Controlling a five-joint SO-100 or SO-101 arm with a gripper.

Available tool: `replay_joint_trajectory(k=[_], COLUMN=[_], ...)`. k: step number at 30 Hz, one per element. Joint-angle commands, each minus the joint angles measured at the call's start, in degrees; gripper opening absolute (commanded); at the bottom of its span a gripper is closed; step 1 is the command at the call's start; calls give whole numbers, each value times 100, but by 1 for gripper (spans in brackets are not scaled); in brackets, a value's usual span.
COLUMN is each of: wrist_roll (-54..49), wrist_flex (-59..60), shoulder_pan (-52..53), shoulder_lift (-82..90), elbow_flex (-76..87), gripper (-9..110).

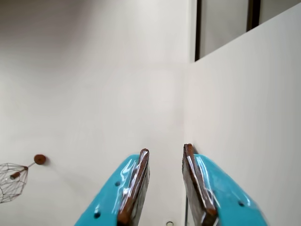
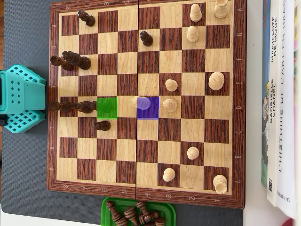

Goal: Play chess

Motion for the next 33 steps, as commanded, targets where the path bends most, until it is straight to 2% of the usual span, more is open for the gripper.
replay_joint_trajectory(k=[1,33], wrist_roll=[18,-35], wrist_flex=[0,26], shoulder_pan=[0,18], shoulder_lift=[-70,-79], elbow_flex=[132,97], gripper=[12,12])
